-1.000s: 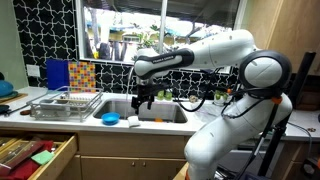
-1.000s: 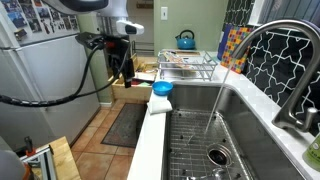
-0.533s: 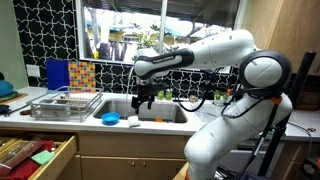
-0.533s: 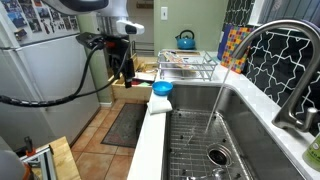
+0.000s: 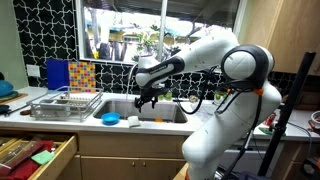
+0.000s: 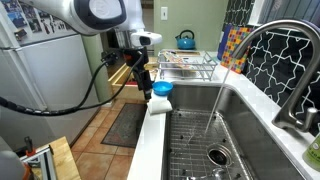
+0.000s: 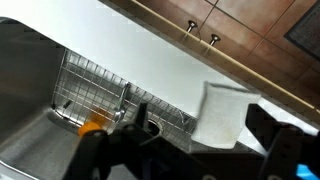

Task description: Put the dish washing sponge in the soap bowl, draw some water in the bowl from the opened tap, place the bowl back at the edge of the sink then close the tap

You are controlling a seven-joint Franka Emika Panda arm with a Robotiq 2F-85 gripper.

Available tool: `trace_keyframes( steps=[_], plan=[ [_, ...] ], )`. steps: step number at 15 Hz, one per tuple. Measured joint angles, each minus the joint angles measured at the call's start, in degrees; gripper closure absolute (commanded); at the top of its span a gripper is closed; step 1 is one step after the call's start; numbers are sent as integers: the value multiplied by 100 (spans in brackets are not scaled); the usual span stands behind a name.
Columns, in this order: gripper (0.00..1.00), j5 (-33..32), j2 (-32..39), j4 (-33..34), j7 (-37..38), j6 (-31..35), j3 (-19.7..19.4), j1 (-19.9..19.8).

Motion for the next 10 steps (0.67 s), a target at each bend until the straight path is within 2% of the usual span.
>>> trace_keyframes(
  steps=[4, 10],
  plan=[
    [0, 410, 547, 18, 368, 437, -93, -43],
    [0, 820, 1158, 24, 375, 1296, -137, -13]
  ],
)
